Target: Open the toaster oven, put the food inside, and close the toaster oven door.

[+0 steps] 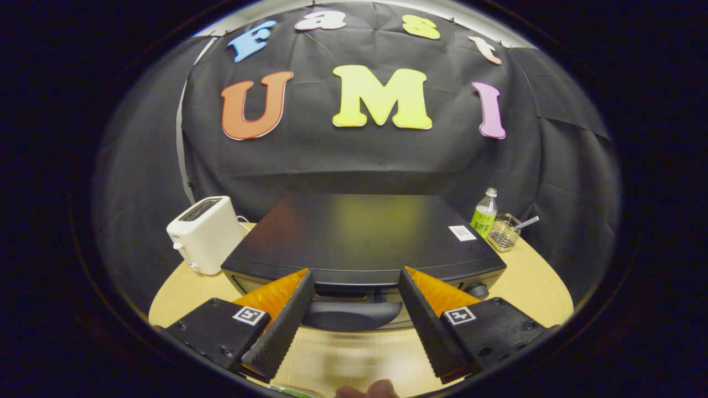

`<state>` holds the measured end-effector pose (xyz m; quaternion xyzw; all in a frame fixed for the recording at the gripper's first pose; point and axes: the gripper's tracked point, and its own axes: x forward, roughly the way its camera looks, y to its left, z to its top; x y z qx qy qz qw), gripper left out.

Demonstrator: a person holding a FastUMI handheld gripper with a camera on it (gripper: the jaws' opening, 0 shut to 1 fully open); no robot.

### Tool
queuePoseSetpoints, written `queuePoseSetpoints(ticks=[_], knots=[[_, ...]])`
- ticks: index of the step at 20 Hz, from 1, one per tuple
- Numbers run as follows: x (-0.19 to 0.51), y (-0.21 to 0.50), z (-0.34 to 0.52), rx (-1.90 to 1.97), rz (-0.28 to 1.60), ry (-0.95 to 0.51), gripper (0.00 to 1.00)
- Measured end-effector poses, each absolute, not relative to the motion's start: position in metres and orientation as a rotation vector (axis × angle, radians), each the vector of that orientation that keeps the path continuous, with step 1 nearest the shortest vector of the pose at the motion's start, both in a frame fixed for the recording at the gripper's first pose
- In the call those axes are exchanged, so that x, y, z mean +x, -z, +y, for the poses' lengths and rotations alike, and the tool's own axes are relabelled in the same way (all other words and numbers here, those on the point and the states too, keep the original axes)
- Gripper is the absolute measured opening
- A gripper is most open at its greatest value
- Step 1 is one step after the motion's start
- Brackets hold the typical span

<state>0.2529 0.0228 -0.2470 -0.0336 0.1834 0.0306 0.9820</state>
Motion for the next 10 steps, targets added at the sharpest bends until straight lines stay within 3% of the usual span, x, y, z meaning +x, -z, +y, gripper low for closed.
queuePoseSetpoints(ticks=[10], knots=[[0.226,0.265,0.022,-0.057,0.425,-0.084,1.00]])
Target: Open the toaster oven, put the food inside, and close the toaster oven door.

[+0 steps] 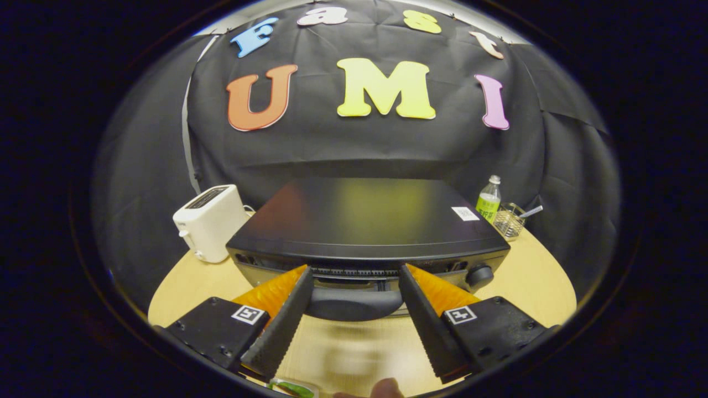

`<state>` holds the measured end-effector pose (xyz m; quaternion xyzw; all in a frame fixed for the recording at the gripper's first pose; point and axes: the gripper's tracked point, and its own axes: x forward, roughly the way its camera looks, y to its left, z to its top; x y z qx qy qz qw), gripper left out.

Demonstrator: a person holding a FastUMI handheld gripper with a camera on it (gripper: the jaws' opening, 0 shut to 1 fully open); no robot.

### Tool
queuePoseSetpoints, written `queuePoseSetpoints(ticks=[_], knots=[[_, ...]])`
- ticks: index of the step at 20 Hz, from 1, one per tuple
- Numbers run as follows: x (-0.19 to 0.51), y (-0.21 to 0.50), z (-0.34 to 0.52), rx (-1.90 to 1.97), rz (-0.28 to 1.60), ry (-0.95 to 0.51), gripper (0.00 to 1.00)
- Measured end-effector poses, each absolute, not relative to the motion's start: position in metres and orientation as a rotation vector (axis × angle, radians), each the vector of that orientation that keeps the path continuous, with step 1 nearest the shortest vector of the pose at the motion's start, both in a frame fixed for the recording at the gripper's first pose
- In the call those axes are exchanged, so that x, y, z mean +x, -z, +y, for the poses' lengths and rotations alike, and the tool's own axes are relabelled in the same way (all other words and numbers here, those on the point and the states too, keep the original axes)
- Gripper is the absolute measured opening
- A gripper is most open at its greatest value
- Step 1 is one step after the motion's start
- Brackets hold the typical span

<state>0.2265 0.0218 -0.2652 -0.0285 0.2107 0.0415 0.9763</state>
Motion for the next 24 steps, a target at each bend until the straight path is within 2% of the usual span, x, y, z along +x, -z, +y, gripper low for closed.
queuePoseSetpoints(ticks=[9,16,24], knots=[[0.157,0.305,0.016,-0.067,0.618,-0.088,1.00],[0.131,0.338,0.008,-0.006,0.781,-0.075,1.00],[0.125,0.342,0.002,0.022,0.816,-0.061,1.00]])
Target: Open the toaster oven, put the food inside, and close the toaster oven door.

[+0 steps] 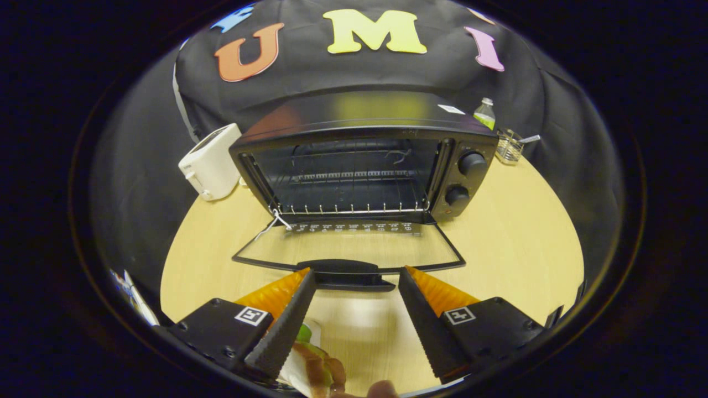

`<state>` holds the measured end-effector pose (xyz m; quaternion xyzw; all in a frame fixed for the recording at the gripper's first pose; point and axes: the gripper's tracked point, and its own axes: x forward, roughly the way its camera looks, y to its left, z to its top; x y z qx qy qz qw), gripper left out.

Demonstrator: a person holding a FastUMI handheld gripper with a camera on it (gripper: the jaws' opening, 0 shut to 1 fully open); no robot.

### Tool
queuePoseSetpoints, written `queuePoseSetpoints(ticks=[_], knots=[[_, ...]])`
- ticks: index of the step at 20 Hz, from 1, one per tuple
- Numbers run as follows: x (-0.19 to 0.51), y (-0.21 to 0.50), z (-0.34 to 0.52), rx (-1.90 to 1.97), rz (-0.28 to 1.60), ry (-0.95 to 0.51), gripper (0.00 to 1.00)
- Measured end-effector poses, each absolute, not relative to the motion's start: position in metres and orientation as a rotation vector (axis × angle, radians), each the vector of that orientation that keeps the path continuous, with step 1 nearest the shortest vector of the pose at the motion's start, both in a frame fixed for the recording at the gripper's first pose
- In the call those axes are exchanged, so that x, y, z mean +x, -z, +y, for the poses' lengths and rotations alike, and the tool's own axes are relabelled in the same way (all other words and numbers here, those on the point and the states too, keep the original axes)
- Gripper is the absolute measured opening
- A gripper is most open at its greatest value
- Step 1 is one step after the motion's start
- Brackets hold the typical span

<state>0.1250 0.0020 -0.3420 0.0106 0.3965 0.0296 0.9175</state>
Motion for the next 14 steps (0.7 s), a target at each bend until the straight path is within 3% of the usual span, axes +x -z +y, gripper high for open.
queuePoseSetpoints(ticks=[5,14], knots=[[0.111,0.366,-0.001,0.067,0.902,-0.053,1.00],[0.066,0.302,0.017,0.129,0.881,-0.195,1.00]])
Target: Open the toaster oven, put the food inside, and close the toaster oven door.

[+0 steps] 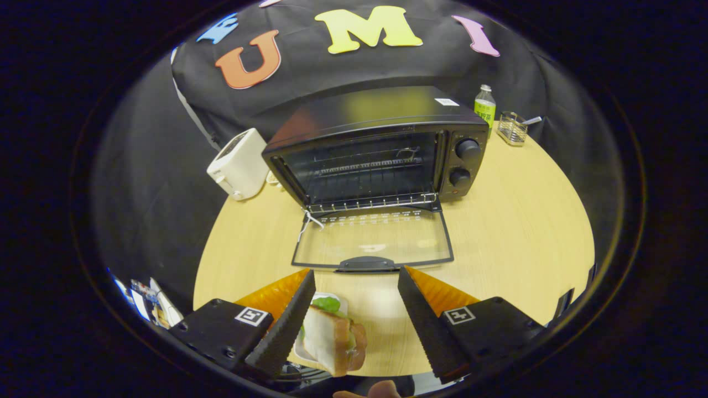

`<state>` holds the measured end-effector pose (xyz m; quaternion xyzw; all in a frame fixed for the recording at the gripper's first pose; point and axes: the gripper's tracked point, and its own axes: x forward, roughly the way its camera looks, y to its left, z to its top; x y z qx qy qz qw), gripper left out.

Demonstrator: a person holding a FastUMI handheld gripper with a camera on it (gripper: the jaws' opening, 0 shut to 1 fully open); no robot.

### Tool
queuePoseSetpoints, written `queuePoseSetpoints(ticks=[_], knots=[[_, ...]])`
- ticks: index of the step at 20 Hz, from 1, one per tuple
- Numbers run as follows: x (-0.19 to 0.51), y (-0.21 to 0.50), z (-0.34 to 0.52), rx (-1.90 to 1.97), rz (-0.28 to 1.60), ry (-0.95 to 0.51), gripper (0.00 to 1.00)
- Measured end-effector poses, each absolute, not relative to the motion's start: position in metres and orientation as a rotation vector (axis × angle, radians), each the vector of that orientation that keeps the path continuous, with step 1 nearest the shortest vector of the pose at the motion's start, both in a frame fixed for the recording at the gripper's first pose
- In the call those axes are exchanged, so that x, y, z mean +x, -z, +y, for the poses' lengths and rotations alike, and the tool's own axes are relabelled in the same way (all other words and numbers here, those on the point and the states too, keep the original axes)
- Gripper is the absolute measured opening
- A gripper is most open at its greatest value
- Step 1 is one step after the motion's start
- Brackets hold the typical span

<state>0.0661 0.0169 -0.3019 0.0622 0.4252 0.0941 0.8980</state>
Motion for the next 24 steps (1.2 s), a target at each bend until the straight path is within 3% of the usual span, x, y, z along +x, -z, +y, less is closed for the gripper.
queuePoseSetpoints(ticks=[7,19,24], knots=[[-0.010,0.316,0.021,0.275,1.103,-0.323,1.00],[-0.013,0.383,0.031,0.429,1.339,-0.400,1.00],[-0.010,0.386,0.039,0.524,1.393,-0.417,0.72]])
